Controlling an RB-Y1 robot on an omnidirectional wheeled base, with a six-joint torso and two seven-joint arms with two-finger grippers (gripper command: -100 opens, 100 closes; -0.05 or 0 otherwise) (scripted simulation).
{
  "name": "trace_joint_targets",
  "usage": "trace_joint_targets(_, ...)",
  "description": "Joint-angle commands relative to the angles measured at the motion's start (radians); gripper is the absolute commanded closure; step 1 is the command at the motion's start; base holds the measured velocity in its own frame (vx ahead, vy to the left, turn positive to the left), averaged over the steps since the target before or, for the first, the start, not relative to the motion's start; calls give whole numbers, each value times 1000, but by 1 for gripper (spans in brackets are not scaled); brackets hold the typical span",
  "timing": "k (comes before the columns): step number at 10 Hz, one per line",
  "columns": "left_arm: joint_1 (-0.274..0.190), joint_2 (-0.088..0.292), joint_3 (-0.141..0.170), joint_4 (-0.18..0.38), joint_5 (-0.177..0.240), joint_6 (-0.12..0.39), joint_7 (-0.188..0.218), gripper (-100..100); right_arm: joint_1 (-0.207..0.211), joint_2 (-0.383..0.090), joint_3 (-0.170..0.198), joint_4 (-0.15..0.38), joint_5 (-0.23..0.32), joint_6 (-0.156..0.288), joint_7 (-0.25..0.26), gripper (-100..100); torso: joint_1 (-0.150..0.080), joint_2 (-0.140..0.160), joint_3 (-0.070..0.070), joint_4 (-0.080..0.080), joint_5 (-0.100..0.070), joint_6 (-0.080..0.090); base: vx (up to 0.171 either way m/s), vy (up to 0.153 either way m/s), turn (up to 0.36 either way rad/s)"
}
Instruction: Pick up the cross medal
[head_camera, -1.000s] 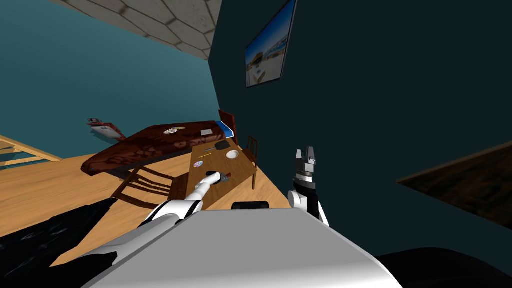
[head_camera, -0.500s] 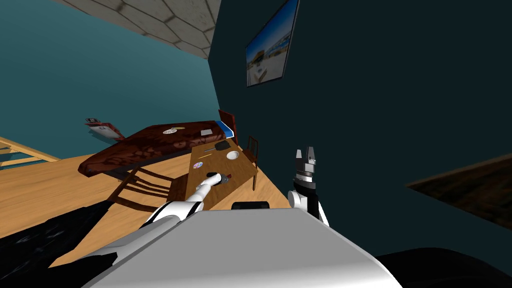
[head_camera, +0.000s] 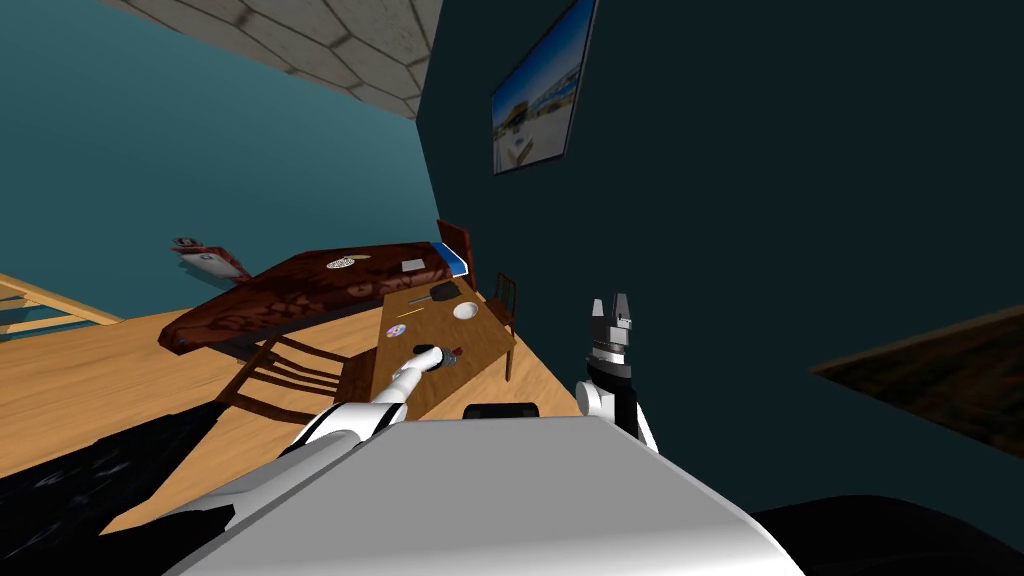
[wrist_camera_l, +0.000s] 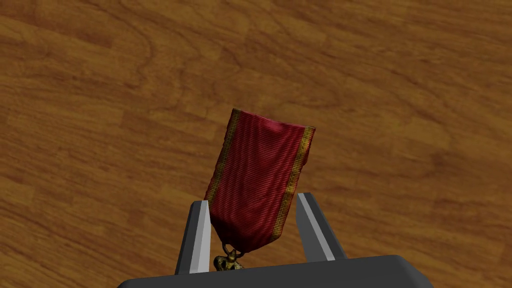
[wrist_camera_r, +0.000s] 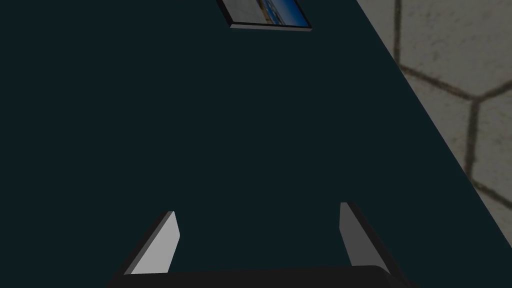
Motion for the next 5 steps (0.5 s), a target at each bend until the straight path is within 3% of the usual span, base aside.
trace_joint_targets(1,-16,22,-5,-4,14,28,6,100,0,0,0,0,0,0,0,0,0,0,0,0,0,0,-66,-42,-1)
trace_joint_targets(3,-27,41,-10,-14,21,54,15,100,0,0,0,0,0,0,0,0,-3,6,3,1,0,0,-92,-51,9)
trace_joint_targets(4,-23,33,-9,-10,18,40,9,100,0,0,0,0,0,0,0,0,-3,6,4,1,0,0,-35,-16,3)
trace_joint_targets(5,-22,34,-10,-13,16,45,14,0,0,0,0,0,0,0,0,0,-1,4,2,1,0,0,-8,-4,0)
